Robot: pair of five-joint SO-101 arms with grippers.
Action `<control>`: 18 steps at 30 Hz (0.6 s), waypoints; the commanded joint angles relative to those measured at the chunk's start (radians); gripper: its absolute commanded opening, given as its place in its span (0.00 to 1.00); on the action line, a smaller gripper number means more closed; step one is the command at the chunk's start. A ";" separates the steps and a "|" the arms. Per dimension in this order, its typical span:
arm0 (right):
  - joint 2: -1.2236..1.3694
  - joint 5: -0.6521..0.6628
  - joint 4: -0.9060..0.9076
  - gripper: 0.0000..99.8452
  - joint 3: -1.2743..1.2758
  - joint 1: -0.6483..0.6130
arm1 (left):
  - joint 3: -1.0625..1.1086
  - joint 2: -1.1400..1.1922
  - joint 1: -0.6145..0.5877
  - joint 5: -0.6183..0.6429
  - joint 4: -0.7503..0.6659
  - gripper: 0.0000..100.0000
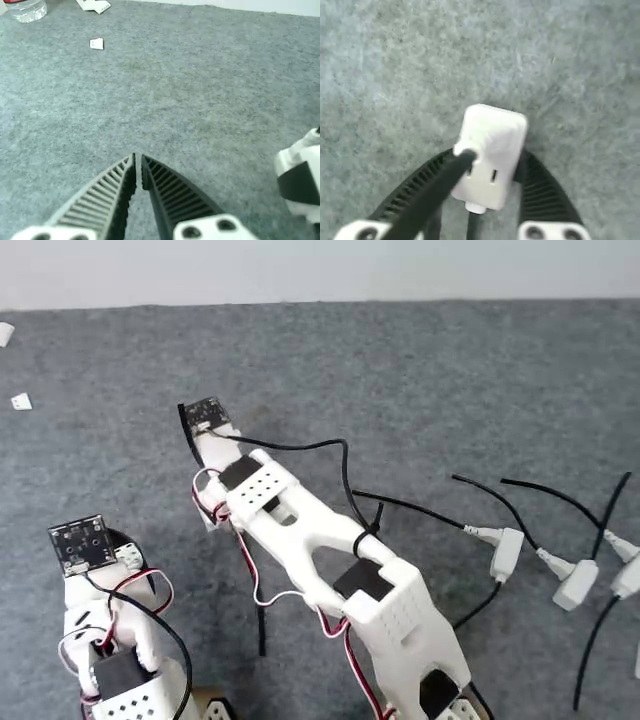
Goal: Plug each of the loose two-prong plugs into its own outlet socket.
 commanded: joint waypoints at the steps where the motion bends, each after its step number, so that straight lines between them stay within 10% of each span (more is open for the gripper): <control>1: -0.047 0.018 0.059 0.00 -0.060 0.021 | -0.013 -0.015 -0.003 0.011 -0.034 0.02; 18: -0.591 0.095 0.484 0.01 0.101 0.395 | -0.013 -0.012 0.040 0.014 -0.043 0.02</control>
